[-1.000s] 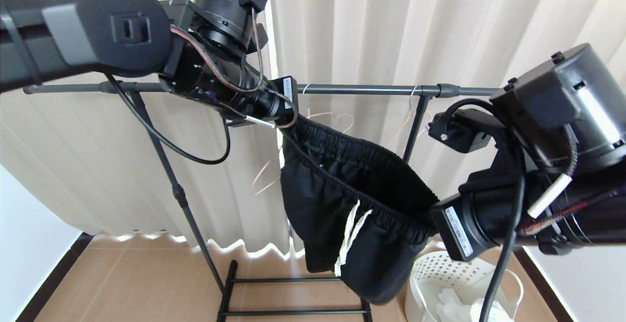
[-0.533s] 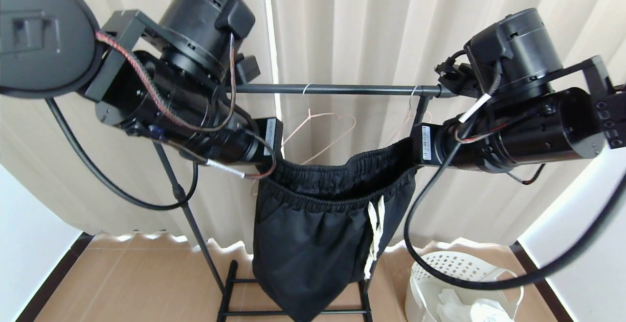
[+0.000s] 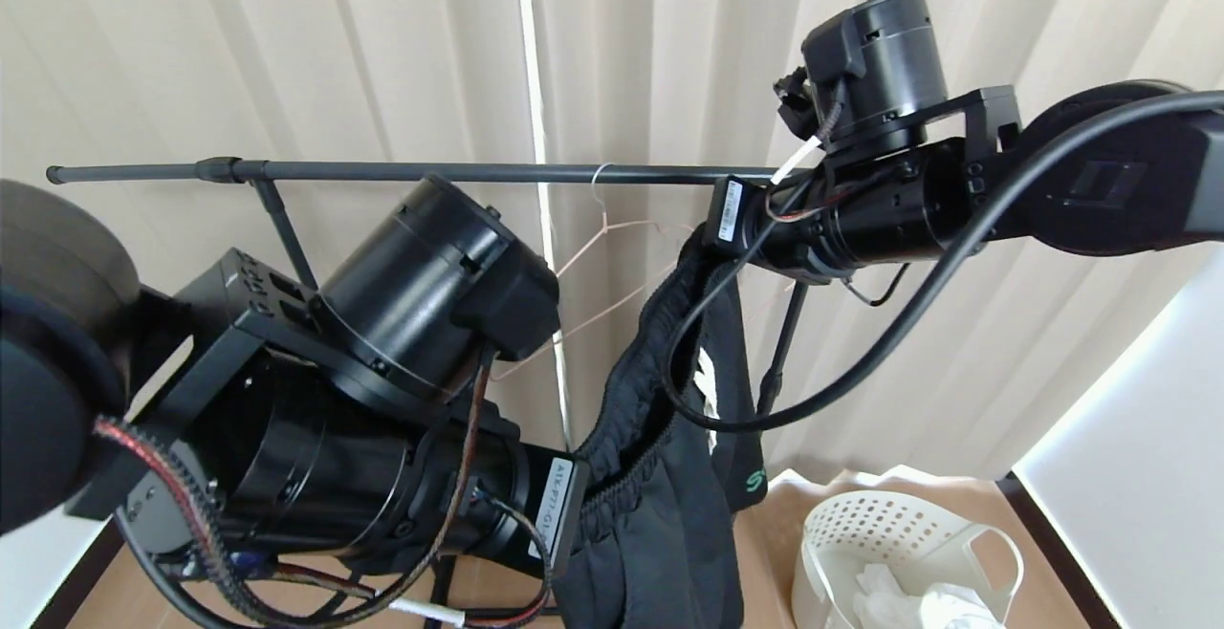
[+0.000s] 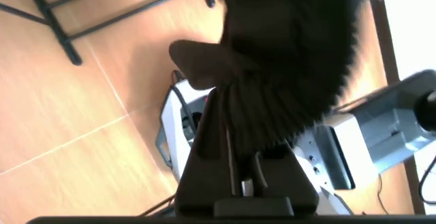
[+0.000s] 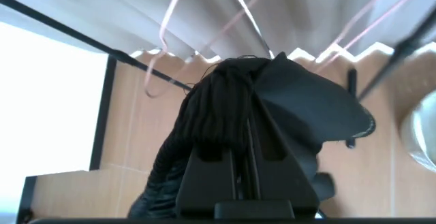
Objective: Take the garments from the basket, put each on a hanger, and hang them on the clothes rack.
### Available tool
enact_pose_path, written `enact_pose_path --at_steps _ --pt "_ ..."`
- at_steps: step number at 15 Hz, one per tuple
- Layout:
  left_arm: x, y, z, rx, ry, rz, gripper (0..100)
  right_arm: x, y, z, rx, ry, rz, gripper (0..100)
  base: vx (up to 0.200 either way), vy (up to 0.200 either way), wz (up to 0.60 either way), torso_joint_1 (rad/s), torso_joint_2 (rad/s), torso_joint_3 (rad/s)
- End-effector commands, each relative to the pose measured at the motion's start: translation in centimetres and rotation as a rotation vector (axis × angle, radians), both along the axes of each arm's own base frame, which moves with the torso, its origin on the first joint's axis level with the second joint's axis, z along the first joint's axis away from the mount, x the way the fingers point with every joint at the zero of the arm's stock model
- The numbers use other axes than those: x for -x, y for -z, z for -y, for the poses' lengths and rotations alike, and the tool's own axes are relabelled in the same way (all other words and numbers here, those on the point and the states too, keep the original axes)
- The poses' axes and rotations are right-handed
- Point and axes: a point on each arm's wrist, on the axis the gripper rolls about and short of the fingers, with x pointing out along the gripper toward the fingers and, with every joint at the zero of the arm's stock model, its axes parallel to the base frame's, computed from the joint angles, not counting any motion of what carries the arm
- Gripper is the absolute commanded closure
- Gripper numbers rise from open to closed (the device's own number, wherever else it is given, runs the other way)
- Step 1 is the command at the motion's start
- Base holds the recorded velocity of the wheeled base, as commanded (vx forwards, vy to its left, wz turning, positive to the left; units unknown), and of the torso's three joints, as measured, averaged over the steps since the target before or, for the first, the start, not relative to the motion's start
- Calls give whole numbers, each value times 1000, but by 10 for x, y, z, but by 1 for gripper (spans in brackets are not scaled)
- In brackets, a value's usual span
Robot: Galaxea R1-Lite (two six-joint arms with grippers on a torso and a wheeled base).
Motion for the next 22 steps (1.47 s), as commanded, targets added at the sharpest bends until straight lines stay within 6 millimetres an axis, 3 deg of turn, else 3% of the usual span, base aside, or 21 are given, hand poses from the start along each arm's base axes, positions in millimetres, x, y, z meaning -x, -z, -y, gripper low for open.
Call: enact_pose_path --at_steps 1,7,10,12,18,22 --pt "11 18 5 4 29 -11 100 -25 17 -23 0 -7 -7 100 0 0 0 0 0 0" --pt "19 30 27 164 63 54 100 -53 34 -45 -31 -9 0 100 0 0 0 0 0 0" --pt "21 29 28 178 56 56 100 -53 29 -45 -78 -29 2 100 0 0 0 0 0 0" --pt "24 26 15 178 40 67 100 -52 19 -35 -89 -9 13 100 0 0 0 0 0 0" --pt "-9 17 -30 175 -139 126 100 -4 -18 12 -65 -2 45 100 0 0 0 0 0 0" --pt "-45 5 -43 184 -245 182 100 31 -10 46 26 4 -8 100 0 0 0 0 0 0"
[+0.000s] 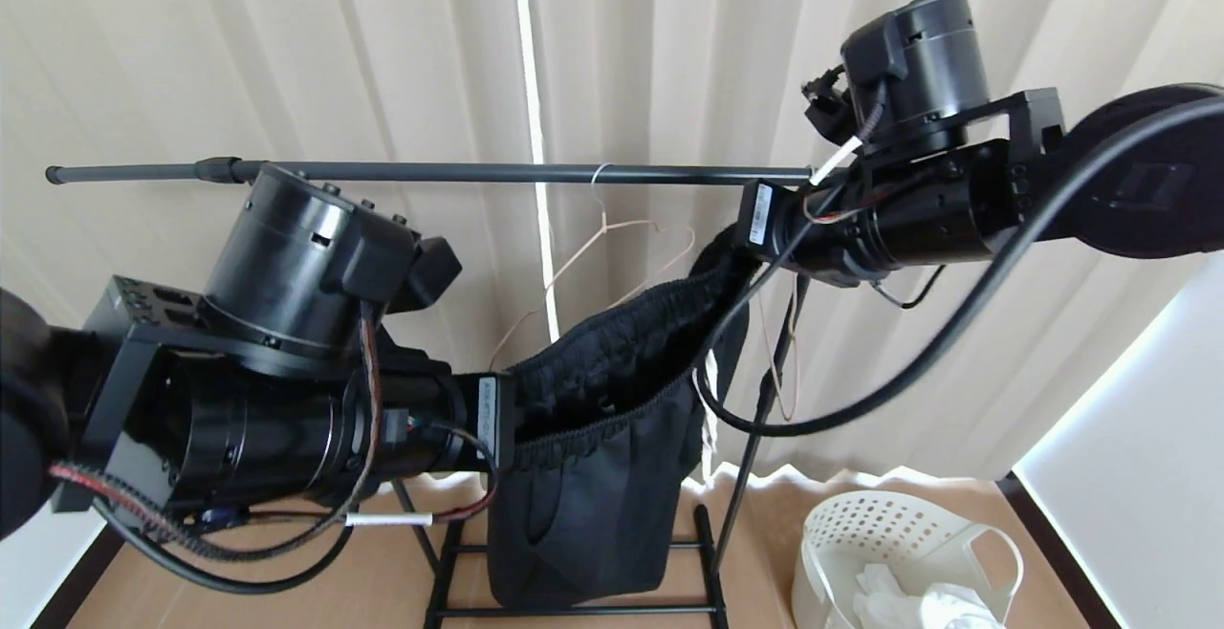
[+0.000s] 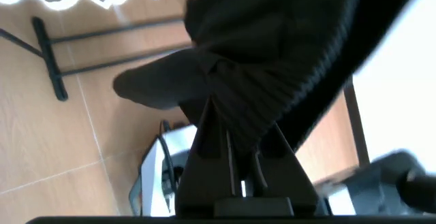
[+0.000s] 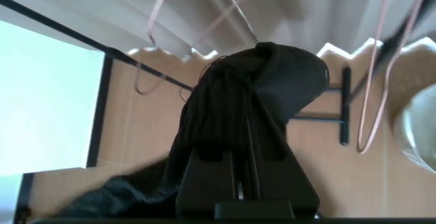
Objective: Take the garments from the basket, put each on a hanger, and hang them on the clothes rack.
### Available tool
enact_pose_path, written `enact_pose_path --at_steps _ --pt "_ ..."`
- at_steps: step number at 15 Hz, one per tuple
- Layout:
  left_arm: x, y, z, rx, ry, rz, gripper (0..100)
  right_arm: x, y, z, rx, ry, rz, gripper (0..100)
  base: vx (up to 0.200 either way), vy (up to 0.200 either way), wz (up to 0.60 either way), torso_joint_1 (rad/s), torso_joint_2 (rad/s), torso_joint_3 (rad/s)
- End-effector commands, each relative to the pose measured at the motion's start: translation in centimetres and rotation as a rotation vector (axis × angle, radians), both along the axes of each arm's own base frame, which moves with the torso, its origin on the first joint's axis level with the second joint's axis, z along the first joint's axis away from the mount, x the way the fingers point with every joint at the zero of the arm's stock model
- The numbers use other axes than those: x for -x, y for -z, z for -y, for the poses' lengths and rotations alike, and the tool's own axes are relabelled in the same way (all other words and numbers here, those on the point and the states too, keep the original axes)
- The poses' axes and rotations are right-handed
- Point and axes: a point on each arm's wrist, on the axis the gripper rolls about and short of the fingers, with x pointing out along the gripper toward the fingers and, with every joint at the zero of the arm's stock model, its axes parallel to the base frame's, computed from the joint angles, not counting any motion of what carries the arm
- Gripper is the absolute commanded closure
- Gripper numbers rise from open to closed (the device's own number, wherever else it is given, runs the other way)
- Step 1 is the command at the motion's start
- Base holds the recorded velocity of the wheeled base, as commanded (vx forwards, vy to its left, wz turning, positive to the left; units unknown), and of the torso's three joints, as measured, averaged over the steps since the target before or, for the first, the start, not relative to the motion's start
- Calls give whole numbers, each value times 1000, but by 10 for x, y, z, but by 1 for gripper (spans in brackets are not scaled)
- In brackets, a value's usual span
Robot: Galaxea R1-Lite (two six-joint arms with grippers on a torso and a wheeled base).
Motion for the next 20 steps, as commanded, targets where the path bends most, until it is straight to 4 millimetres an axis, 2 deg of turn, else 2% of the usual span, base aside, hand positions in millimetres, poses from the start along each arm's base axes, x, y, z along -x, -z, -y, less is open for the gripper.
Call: enact_pose_path --at_steps 1,4,8,9,11,14,16,17,18,20 --pt "-24 -5 -1 10 -58 15 100 29 -3 26 39 13 -10 100 0 0 0 0 0 0" --pt "-46 -18 5 40 -88 54 100 34 12 31 150 6 -45 100 0 0 0 0 0 0" --pt "-57 -30 14 69 -87 90 100 36 25 31 250 -24 -101 100 0 0 0 0 0 0" --pt "-61 -33 16 76 -86 102 100 34 31 30 276 -23 -111 0 0 0 0 0 0 0" --pt "-65 -37 19 86 -86 114 100 35 37 31 324 -26 -119 0 0 0 0 0 0 0" --pt "-69 -47 24 104 -89 146 100 52 59 43 528 -145 -137 0 0 0 0 0 0 0" --pt "-71 -53 25 110 -102 169 100 62 71 45 604 -226 -148 0 0 0 0 0 0 0" --pt "-70 -55 25 110 -101 169 100 66 75 42 610 -259 -128 0 0 0 0 0 0 0" --pt "-65 -56 28 99 -84 154 100 71 84 36 545 -341 -50 0 0 0 0 0 0 0" --pt "-60 -55 30 85 -68 146 100 75 90 36 438 -478 50 0 0 0 0 0 0 0"
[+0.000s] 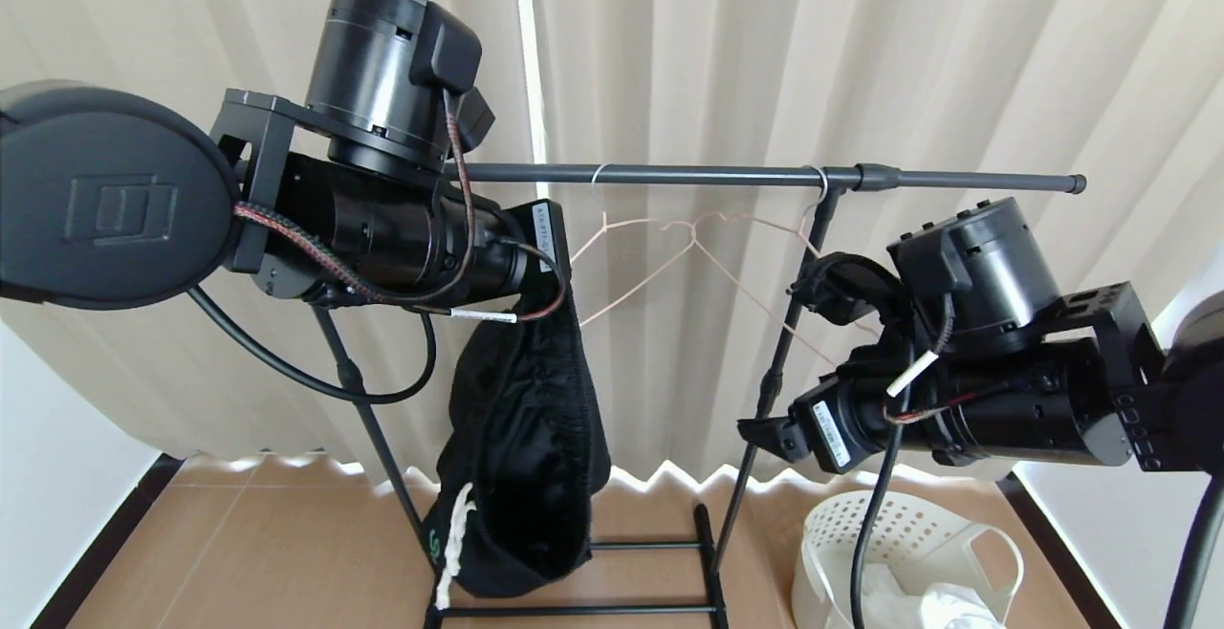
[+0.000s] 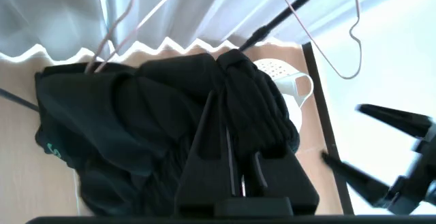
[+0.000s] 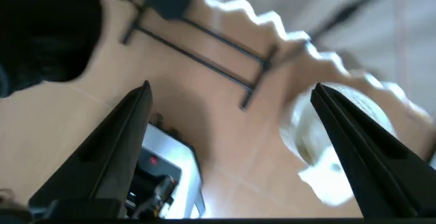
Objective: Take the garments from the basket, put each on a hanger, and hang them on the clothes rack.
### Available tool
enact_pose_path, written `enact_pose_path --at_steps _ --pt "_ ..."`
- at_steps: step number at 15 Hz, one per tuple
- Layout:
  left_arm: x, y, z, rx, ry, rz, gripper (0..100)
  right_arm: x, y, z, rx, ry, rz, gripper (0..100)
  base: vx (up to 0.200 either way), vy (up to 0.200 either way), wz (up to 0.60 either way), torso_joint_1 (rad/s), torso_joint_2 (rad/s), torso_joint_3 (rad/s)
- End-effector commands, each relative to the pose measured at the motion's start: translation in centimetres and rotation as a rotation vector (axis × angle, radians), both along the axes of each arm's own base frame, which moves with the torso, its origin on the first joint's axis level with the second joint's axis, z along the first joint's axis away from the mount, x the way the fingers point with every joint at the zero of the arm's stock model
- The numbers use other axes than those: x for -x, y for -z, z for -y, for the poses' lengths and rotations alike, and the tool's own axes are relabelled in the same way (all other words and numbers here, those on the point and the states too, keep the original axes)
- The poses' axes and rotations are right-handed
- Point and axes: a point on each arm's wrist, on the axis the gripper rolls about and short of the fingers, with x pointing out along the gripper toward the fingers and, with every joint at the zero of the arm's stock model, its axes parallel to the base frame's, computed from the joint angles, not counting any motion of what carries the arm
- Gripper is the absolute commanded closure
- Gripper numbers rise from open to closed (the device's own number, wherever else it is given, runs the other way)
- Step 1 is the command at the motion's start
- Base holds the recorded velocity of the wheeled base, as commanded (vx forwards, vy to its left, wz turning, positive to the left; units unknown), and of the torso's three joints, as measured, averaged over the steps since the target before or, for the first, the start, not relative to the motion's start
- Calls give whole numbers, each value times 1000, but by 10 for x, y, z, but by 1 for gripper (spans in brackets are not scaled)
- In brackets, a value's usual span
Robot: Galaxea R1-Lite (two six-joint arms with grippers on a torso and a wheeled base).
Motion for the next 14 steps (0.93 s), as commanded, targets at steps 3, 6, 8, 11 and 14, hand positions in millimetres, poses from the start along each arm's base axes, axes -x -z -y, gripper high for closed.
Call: enact_pose_path --at_steps 3,6,8,11,14 --pt "11 1 3 -20 36 -4 100 21 15 7 -201 -251 29 0 0 0 0 0 0 0" --pt "18 1 9 -29 71 1 100 21 20 3 -262 -290 80 0 0 0 0 0 0 0" --pt "23 -2 15 -23 95 9 100 19 22 -1 -273 -295 80 0 0 0 0 0 0 0" --pt "29 -7 30 -13 146 30 100 11 33 -7 -268 -271 35 0 0 0 0 0 0 0" --pt "33 -11 35 -9 166 44 100 4 54 -19 -239 -274 5 0 0 0 0 0 0 0"
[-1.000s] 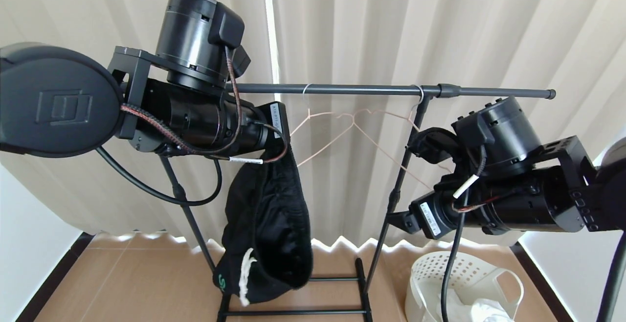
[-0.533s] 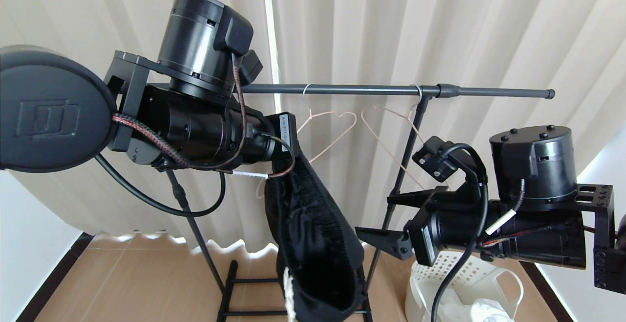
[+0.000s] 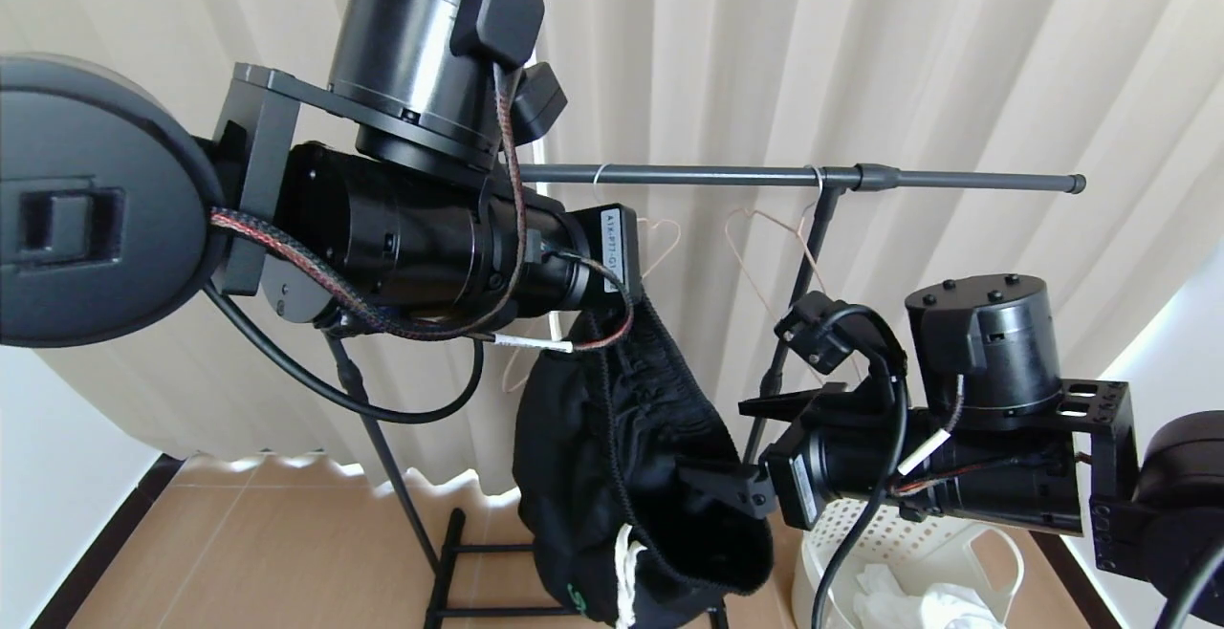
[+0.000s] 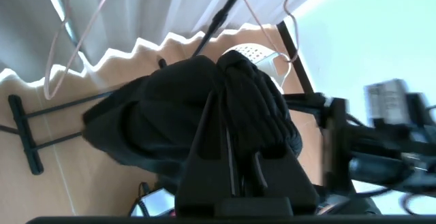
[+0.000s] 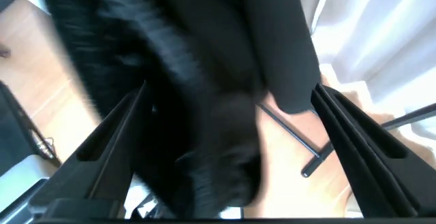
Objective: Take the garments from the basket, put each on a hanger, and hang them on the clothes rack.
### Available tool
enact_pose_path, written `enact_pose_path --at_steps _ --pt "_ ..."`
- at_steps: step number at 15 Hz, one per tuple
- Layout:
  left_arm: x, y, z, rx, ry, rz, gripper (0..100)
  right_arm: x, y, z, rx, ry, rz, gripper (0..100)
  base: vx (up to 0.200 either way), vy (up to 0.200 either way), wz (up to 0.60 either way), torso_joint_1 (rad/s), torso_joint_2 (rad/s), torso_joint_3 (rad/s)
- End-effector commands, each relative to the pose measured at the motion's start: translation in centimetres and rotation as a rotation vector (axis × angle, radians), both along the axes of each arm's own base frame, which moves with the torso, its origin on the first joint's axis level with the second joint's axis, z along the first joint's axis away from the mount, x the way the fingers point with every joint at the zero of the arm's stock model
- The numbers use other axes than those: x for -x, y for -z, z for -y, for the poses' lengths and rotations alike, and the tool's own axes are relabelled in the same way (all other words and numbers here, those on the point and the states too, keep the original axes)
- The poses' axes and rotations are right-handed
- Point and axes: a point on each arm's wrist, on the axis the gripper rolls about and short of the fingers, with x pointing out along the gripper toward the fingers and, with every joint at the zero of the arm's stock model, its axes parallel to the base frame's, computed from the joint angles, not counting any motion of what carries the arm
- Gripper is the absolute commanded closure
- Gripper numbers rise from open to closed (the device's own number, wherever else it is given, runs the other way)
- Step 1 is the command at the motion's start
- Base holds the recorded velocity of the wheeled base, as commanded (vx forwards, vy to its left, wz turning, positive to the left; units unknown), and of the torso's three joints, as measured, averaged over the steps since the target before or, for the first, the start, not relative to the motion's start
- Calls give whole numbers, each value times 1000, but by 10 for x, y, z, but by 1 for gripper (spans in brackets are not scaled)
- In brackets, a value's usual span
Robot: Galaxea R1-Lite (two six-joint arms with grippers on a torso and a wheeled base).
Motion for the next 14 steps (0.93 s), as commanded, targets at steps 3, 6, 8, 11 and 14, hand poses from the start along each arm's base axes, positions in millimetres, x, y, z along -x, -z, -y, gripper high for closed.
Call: enact_pose_path --at_steps 3,6,8,11,14 --pt "2 -1 2 -3 -6 8 100 -5 30 -16 85 28 -37 0 0 0 0 0 0 0" --pt "2 -1 -2 -7 -18 8 100 -3 30 -12 121 43 -10 0 0 0 0 0 0 0" --pt "2 0 -3 -16 -19 -1 100 -5 30 -5 145 44 14 0 0 0 0 0 0 0" --pt "3 -1 -3 -17 -19 -2 100 -8 30 -3 146 52 19 100 0 0 0 0 0 0" --pt "3 0 -4 -19 -21 -4 100 -14 23 8 134 96 37 100 0 0 0 0 0 0"
